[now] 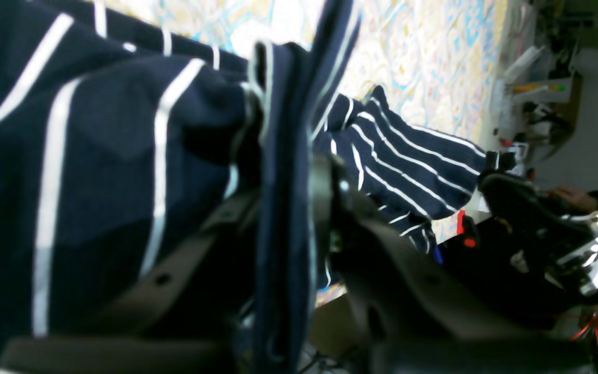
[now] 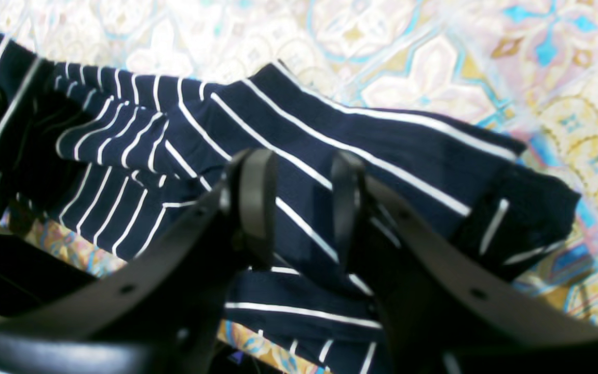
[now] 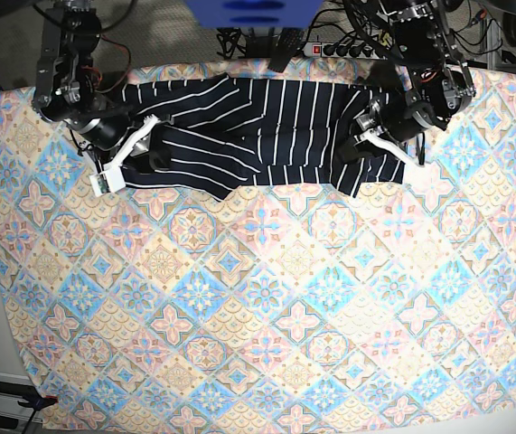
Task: Fold the T-shirt properly
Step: 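Fold the strip end held by the left gripper toward the right gripper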
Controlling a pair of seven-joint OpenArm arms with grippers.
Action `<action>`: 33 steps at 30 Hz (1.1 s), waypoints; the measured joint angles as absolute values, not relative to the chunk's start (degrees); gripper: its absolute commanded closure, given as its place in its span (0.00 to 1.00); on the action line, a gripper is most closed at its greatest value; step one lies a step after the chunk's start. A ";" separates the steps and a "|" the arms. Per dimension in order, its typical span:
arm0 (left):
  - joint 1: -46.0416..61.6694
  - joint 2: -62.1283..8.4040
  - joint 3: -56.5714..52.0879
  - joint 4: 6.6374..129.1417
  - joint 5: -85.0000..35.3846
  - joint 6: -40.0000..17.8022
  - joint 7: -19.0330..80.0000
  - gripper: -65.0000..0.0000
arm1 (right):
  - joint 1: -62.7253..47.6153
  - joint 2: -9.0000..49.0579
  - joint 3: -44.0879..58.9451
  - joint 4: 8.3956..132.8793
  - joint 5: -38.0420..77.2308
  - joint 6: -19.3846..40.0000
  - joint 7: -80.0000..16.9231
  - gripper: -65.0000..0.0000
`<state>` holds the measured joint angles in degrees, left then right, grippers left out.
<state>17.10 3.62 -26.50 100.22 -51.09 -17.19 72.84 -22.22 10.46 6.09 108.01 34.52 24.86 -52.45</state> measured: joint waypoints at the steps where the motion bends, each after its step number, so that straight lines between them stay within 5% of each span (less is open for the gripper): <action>1: 17.08 3.64 -26.65 100.22 -51.05 -17.19 72.95 0.79 | -22.11 10.48 6.09 108.01 34.54 24.86 -52.45 0.72; 19: 17.19 -6.46 -26.87 106.96 -51.57 -17.43 73.14 0.64 | -22.11 10.50 6.04 108.01 34.52 24.86 -52.27 0.72; 33: 19.07 -16.38 -32.75 91.83 -50.52 -16.97 73.06 0.37 | -21.41 10.33 5.61 108.01 34.57 24.88 -52.47 0.72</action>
